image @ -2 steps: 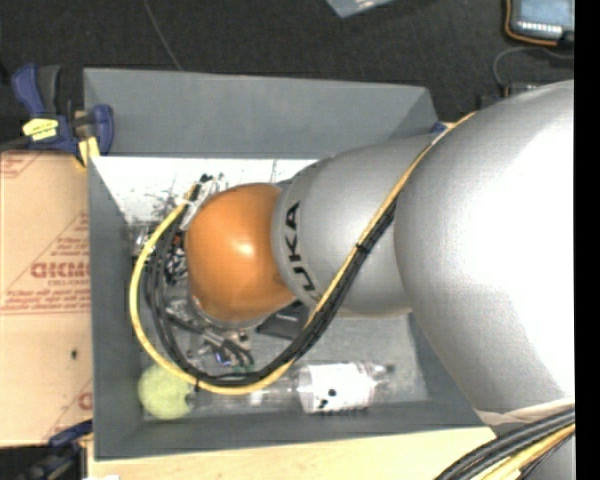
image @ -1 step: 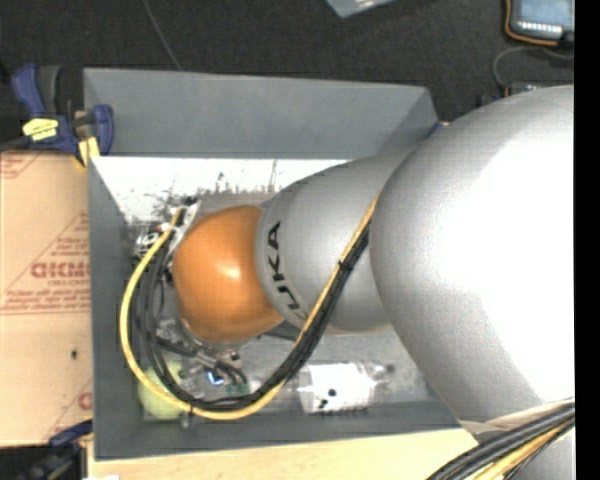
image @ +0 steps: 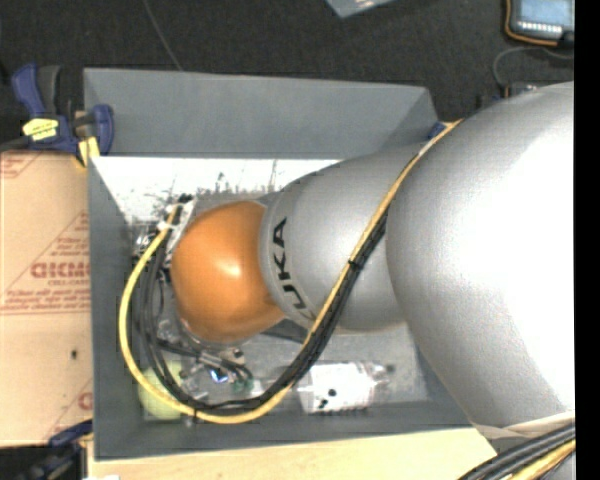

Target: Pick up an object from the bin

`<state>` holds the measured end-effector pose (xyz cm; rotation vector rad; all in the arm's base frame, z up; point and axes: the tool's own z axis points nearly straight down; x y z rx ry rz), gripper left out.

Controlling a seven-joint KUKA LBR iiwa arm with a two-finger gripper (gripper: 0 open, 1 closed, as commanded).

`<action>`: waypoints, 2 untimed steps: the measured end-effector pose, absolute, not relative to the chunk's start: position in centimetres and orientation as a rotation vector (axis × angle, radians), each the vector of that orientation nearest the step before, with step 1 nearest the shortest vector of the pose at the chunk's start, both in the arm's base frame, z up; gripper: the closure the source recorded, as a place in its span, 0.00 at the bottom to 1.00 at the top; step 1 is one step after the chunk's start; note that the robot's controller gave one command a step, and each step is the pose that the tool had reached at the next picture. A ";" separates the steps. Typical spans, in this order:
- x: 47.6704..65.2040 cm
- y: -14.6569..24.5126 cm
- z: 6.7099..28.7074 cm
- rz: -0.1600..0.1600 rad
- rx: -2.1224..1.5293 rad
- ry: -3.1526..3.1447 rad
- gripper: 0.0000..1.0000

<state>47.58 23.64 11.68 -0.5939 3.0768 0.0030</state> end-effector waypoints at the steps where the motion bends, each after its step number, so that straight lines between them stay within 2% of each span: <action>1: 48.4 23.6 7.1 0.007 -0.736 3.036 0.00; 2: 47.9 23.9 7.1 0.003 -0.973 2.975 1.00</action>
Offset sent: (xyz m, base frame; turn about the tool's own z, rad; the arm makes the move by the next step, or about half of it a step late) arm 0.0014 0.0029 -0.0468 -0.2545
